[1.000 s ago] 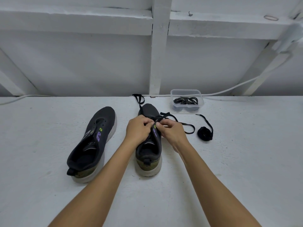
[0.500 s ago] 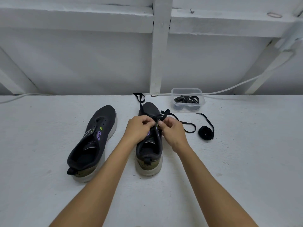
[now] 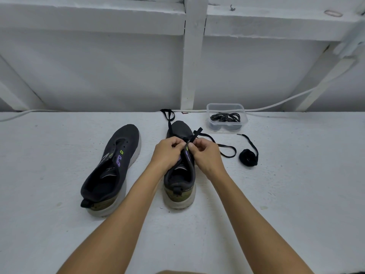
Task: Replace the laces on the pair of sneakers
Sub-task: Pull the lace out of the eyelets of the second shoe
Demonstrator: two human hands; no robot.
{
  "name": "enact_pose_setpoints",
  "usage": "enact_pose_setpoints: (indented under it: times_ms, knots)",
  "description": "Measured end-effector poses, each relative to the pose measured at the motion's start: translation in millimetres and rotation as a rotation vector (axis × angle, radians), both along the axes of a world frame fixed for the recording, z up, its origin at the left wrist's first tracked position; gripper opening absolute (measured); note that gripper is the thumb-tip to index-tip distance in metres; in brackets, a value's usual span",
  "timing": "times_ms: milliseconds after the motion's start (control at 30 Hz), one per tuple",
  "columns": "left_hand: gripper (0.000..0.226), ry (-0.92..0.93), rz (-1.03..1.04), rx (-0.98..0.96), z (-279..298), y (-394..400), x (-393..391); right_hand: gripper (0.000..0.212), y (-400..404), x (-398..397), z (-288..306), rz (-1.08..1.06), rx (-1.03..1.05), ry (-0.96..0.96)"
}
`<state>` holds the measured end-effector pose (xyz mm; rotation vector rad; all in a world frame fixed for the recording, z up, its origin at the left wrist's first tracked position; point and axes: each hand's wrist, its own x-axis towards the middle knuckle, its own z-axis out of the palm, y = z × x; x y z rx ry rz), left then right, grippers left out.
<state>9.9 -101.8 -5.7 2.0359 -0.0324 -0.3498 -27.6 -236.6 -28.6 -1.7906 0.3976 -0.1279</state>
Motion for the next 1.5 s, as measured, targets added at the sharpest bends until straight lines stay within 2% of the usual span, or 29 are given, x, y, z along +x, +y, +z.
enact_pose_setpoints:
  times_ms: [133, 300, 433, 633, 700, 867, 1067, 1233, 1333, 1433, 1500]
  knots:
    - [0.013, 0.021, -0.025, -0.017, -1.1, 2.3, 0.5, 0.021, 1.6, -0.8, -3.4, -0.007, 0.029, 0.001]
    - [0.012, -0.017, -0.002, -0.007, 0.0, 1.7, -2.1, 0.014, 3.7, 1.7, -3.4, -0.018, -0.028, 0.019]
    - [0.011, 0.042, -0.02, 0.015, 3.6, 2.0, 3.8, 0.013, 2.1, 2.6, -4.8, -0.041, -0.117, 0.015]
    - [0.007, 0.153, -0.015, -0.125, 11.5, 11.8, 11.3, 0.015, -2.9, -2.2, -4.7, -0.015, -0.102, -0.002]
    - [0.013, 0.155, 0.005, -0.14, 10.6, 13.5, 9.8, 0.015, -3.0, -2.2, -6.1, 0.0, -0.102, 0.002]
    - [0.018, 0.154, 0.057, -0.077, 9.3, 7.0, 10.5, 0.017, -3.6, -0.4, -3.7, 0.014, -0.099, 0.021]
    - [0.022, 0.168, 0.035, -0.042, 8.1, 5.7, 11.4, 0.022, -0.4, 0.6, -2.5, -0.025, 0.013, 0.024]
    - [0.021, 0.111, 0.067, 0.021, 8.2, 1.3, 8.0, 0.018, -2.4, -6.1, -3.8, 0.005, -0.098, -0.035]
    - [0.021, 0.099, 0.082, 0.029, 6.3, 1.1, 6.8, 0.014, -1.8, -10.4, -4.5, 0.008, -0.095, -0.055]
    - [0.018, 0.125, 0.013, 0.008, 7.5, 5.4, 8.1, 0.016, -1.5, -7.3, -4.3, -0.017, -0.094, -0.003]
    - [0.017, 0.09, -0.065, 0.03, 7.0, 9.9, 11.0, 0.019, -2.4, -3.3, -3.1, -0.026, -0.013, 0.056]
